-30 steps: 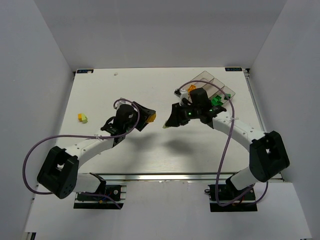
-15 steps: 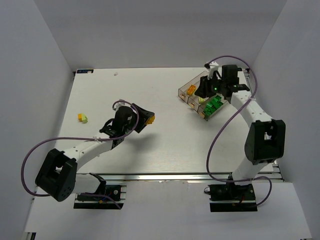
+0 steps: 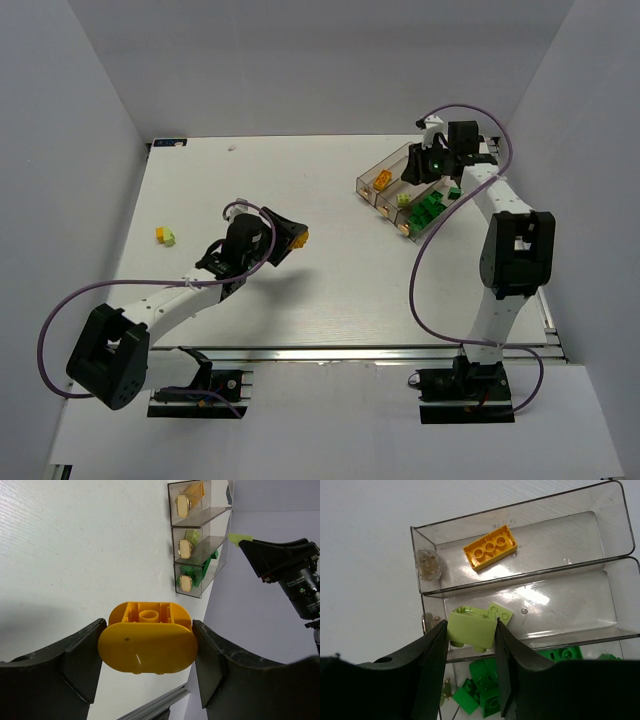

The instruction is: Sort the legos into containers by color

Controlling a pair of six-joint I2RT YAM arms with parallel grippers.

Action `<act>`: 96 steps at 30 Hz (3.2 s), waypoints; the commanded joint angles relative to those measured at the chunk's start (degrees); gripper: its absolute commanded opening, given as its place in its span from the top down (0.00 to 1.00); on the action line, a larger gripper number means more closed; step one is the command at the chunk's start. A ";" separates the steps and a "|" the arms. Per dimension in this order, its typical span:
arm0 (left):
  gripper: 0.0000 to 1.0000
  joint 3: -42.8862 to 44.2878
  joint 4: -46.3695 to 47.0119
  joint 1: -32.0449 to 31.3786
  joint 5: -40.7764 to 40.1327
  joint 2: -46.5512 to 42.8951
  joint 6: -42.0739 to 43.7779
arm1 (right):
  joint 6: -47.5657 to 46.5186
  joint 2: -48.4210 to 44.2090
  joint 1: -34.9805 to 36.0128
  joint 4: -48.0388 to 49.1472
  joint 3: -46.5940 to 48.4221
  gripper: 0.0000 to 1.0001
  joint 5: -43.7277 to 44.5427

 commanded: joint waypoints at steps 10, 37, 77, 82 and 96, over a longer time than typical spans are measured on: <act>0.84 0.54 0.71 0.19 0.08 -0.40 1.58 | -1.42 4.53 -0.21 -1.25 4.00 0.80 2.38; 0.85 6.95 1.94 -0.33 4.83 7.33 5.80 | -1.06 2.51 -2.40 0.51 0.49 0.39 -1.73; 0.69 86.14 -7.02 -3.32 7.30 65.78 28.29 | -21.38 -24.92 -8.03 0.25 -24.12 0.48 -40.15; 0.67 86.94 -4.65 -4.64 3.34 67.10 31.46 | -19.61 -25.09 -8.64 1.13 -25.00 0.48 -40.77; 0.52 90.63 -5.35 -5.78 -0.70 71.67 34.89 | -17.33 -25.18 -9.96 2.09 -25.70 0.46 -41.21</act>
